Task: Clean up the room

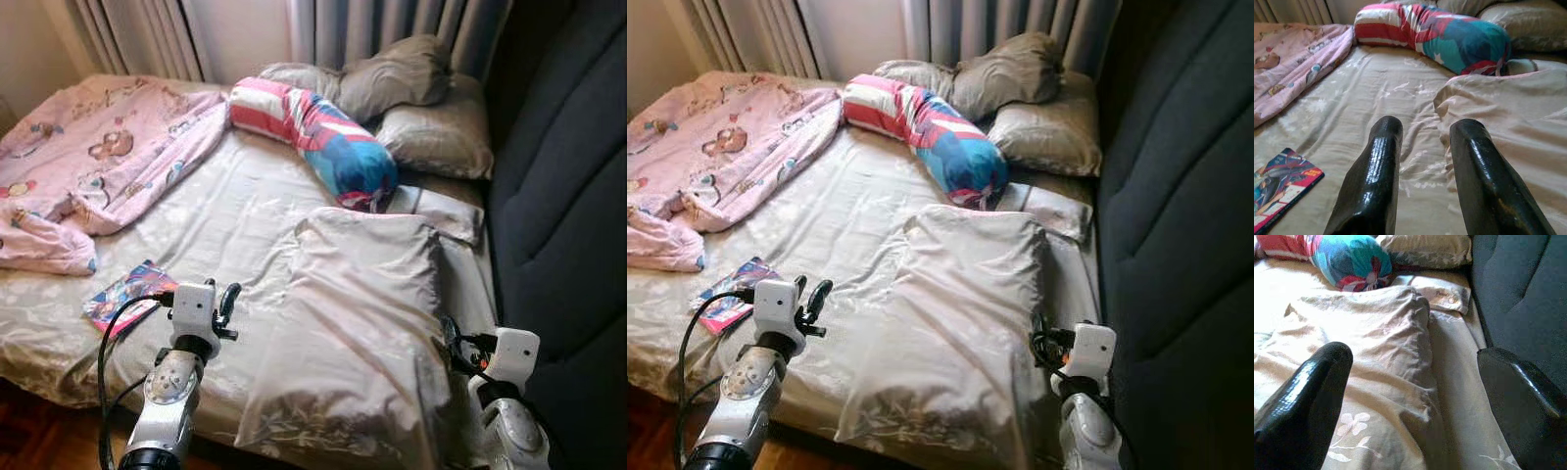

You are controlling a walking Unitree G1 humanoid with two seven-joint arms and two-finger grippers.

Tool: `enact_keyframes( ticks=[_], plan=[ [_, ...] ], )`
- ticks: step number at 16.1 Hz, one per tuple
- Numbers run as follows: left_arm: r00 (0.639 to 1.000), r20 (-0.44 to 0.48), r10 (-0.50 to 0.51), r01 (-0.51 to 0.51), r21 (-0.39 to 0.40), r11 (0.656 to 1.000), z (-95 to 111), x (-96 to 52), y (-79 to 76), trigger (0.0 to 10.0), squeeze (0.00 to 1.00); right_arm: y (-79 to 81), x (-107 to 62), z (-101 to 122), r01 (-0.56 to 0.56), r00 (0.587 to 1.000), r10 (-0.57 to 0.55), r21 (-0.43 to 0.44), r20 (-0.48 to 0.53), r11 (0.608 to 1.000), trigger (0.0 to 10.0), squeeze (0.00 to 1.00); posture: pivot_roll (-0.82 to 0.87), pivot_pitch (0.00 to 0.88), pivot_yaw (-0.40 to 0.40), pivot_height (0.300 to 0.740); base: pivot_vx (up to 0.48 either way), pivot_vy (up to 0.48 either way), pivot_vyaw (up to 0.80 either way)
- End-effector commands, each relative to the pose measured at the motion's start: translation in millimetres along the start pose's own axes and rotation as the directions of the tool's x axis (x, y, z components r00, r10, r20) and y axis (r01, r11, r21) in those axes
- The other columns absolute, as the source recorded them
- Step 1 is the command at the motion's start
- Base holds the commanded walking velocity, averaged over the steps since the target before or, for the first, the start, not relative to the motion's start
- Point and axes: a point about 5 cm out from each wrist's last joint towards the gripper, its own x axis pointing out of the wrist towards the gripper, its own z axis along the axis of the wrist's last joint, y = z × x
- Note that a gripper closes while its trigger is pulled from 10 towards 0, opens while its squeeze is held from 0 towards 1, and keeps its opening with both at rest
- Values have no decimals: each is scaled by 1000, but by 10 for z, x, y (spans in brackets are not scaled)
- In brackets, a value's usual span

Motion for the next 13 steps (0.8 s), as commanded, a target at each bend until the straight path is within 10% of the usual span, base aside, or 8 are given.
enact_keyframes(
  ticks=[1, 13],
  plan=[
    [1000, -20, 15, -15, -16, 1000, -30, -14, 28, 10000, 0, 9, 0, 9, -3, 1000, 3, 8, 0, 1000, 10000, 0, 39, 94, -16, 740, 0, 409, 0],
    [1000, -4, -2, 2, -43, 999, -18, 0, -66, 10000, 0, 40, 10, 114, 5, 999, -7, 26, 53, 1000, 10000, 0, 8, 100, -3, 740, 0, 0, 0]
  ],
)
